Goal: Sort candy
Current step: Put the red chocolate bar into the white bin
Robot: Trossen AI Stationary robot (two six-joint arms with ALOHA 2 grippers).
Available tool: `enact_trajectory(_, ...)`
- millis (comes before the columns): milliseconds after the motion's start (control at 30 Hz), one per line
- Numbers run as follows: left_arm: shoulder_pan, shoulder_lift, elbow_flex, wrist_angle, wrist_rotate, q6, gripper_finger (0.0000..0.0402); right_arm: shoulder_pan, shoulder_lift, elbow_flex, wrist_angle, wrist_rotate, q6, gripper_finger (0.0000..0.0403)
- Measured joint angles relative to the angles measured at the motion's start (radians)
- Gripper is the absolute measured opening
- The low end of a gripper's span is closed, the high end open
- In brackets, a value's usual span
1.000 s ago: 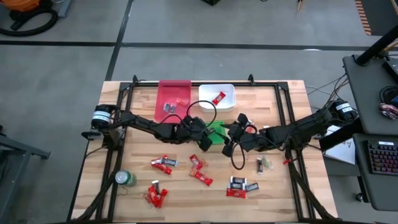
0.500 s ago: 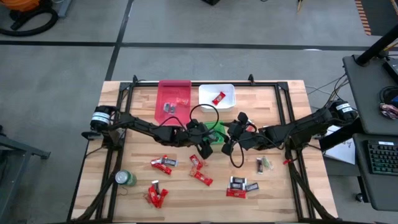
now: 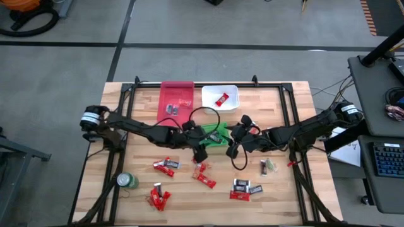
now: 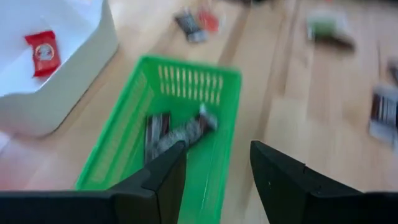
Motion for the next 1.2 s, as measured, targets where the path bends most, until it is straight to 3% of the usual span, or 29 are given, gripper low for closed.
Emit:
enact_trajectory(233,-0.097,-0.07,0.0,-0.349,0.159,0.075,0.0162,-0.001,0.0,0.0,0.0,-0.041,-0.011,0.0173)
enact_trajectory(500,-0.19,-0.062,-0.001,-0.573,0.16,-0.047,0.0162,-0.014,0.0,0.0,0.0,-0.041,-0.011,0.0173)
enact_trajectory(900,-0.343,-0.066,-0.001,-0.676,0.281,-0.149,0.0162,-0.014,0.0,0.0,0.0,-0.052,-0.018,0.0173)
enact_trajectory(1200,-0.409,-0.066,-0.002,-0.679,0.236,-0.26,0.0162,-0.014,0.0,0.0,-0.01,-0.074,-0.035,0.0173)
